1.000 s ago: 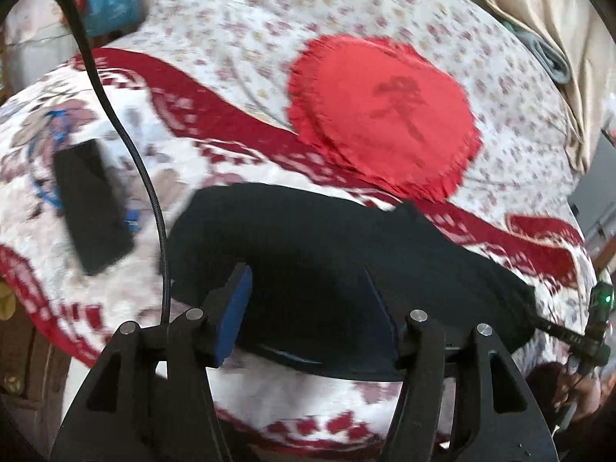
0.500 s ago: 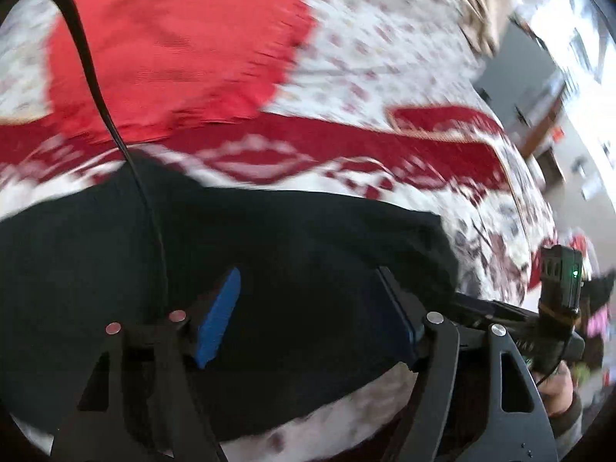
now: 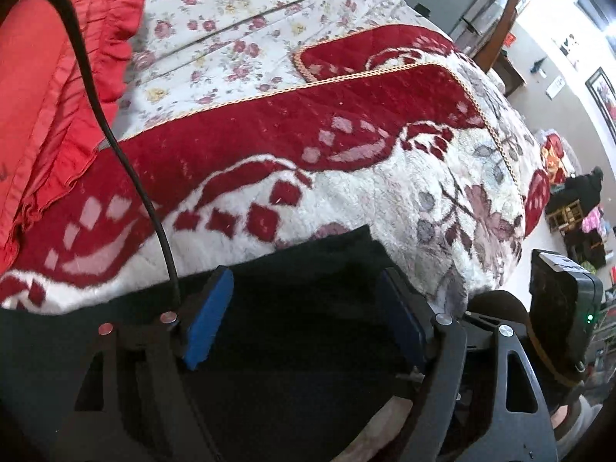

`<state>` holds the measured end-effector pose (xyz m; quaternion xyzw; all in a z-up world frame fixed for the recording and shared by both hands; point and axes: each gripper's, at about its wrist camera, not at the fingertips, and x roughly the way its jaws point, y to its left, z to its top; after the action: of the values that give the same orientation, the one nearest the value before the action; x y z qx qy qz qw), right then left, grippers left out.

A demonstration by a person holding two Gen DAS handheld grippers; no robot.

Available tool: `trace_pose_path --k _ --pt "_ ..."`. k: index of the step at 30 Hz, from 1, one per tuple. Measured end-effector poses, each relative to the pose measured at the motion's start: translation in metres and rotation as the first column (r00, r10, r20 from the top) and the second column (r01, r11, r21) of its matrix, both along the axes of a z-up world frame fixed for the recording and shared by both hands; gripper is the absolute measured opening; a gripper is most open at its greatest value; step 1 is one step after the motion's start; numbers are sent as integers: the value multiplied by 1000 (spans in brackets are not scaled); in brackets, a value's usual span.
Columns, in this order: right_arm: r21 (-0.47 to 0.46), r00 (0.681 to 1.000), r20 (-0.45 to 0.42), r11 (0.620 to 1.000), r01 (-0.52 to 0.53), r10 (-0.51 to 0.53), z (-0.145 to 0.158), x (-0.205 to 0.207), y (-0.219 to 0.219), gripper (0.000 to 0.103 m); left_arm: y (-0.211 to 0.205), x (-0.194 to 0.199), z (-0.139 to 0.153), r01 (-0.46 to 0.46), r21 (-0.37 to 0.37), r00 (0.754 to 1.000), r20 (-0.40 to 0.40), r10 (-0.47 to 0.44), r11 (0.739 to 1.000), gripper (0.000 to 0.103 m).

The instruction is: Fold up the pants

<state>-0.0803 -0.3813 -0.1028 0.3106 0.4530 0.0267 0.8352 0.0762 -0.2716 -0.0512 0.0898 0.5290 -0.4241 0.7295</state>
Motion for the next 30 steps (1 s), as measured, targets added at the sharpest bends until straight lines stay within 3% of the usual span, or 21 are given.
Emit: trace_pose_path --k 9,13,15,16,17,19,23,30 --pt "28 999 29 999 18 -19 -3 1 0 77 -30 -1 -15 125 42 992 22 -126 991 78" --pt "32 998 58 999 28 -30 -3 6 2 80 -42 5 -26 176 20 984 -19 -175 984 78" --pt "11 997 74 1000 24 -24 -1 9 5 68 -48 1 -30 210 10 978 -11 -210 978 74" --pt "-13 997 76 999 31 -30 -1 10 7 57 -51 -4 -33 235 16 972 6 -235 972 66" --pt "-27 997 70 999 33 -32 -1 14 8 51 -54 -9 -36 250 38 967 36 -252 967 52" --pt "-36 997 76 999 35 -32 -1 18 9 42 -55 -12 -38 248 53 965 80 -251 967 45" --pt "-6 995 96 1000 31 -30 2 25 5 26 -44 -2 -32 214 1 976 48 -214 977 27" --pt "-46 974 217 997 -57 66 54 34 23 24 -8 1 18 151 -125 986 92 -140 981 23"
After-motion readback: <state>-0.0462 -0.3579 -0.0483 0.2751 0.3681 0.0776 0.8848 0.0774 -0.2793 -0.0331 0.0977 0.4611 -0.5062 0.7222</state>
